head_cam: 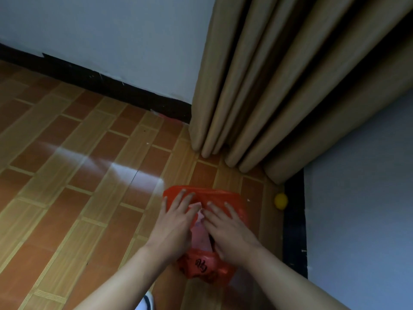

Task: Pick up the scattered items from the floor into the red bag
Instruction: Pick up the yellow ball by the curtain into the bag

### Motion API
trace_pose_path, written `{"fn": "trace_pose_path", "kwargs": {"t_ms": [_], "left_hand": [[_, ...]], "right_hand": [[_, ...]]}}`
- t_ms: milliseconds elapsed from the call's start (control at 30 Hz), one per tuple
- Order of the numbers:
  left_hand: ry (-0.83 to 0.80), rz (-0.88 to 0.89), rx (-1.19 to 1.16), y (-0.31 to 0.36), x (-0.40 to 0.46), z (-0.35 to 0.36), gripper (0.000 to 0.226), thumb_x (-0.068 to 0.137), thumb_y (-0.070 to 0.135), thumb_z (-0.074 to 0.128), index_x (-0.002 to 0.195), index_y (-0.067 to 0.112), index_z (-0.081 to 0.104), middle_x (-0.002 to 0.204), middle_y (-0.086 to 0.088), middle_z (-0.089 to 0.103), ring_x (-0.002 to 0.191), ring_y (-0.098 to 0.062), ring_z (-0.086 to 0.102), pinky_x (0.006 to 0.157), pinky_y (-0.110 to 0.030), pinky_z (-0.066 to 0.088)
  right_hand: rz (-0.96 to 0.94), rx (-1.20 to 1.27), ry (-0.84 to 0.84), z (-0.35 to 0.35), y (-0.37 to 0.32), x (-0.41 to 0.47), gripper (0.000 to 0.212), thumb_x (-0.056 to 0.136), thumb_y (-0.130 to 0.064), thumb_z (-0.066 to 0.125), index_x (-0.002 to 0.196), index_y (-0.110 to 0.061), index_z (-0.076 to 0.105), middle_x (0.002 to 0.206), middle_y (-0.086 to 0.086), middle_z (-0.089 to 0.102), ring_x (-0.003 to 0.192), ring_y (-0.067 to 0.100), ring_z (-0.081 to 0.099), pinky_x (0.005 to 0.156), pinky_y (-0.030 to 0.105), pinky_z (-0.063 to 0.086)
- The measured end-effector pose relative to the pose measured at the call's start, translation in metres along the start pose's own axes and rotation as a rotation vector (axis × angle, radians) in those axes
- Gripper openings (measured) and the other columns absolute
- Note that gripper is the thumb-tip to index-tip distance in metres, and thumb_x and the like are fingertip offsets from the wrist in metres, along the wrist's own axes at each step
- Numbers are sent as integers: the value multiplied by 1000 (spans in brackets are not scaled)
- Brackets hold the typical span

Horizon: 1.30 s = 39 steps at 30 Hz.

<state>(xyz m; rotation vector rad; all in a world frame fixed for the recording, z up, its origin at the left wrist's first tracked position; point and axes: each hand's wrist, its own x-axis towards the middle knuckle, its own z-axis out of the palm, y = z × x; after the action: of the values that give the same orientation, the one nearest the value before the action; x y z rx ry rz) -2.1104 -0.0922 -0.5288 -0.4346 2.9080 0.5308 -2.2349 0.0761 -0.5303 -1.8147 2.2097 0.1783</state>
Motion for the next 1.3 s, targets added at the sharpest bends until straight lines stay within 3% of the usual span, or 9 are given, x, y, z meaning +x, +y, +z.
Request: {"fn": "trace_pose_path", "kwargs": {"t_ms": [200,400,533,633,733,867,1033,1133,1300], "left_hand": [[-152,8,-60,-8,-15,19,65,102,64,23,158,35,38,175,3,9,161,-21,-14,125,-60,-8],[-125,50,-37,-8,-13,17,59,102,62,37,150,32,51,175,1,13,161,-23,-11,127,-60,-5],[-75,90,-51,-5,-12,18,50,100,55,50,144,32,58,174,-1,16,160,-22,-15,125,-61,-4],[-46,94,-47,-8,-12,20,50,97,53,55,143,34,58,173,-1,19,160,-24,-12,125,-64,0],[-27,86,-40,-10,-13,20,50,94,52,59,141,34,60,172,0,23,161,-25,-7,125,-67,8],[14,76,-51,-10,-12,18,50,91,53,60,139,35,61,168,-2,33,161,-29,8,122,-70,20],[78,69,-56,-5,-8,15,61,94,52,60,150,34,47,165,-1,36,159,-31,18,121,-70,24],[88,47,-78,-4,-8,16,69,96,53,59,157,33,36,168,1,30,160,-28,14,123,-67,21],[106,31,-96,-7,-8,23,76,94,56,59,161,35,29,169,1,28,160,-27,13,125,-65,18]], "right_hand": [[205,-43,-371,13,19,-17,69,108,-33,41,166,-12,11,175,8,8,162,26,1,121,45,-14],[363,-58,-379,5,27,-12,72,106,-41,44,166,-14,14,174,9,13,161,29,6,128,57,-1],[282,48,-300,-18,18,-5,63,103,-28,48,162,-18,30,172,5,21,160,26,12,129,52,2],[98,89,-131,-36,13,-3,60,101,-34,52,159,-24,38,170,-1,27,160,20,15,128,42,6],[68,63,-25,-36,22,-4,65,96,-41,61,156,-26,43,171,-1,25,161,21,12,129,47,7],[235,165,230,-31,38,-9,50,96,-43,51,140,-23,63,156,2,50,147,23,43,119,53,37],[638,393,453,-12,85,-21,46,100,-35,46,139,-18,63,148,2,52,138,23,48,115,46,41],[764,367,392,15,119,-40,44,100,-24,54,142,-12,60,149,10,53,131,32,53,110,47,46],[877,290,96,61,162,-57,66,94,-48,42,154,-20,41,157,12,42,134,38,49,105,51,48]]}}
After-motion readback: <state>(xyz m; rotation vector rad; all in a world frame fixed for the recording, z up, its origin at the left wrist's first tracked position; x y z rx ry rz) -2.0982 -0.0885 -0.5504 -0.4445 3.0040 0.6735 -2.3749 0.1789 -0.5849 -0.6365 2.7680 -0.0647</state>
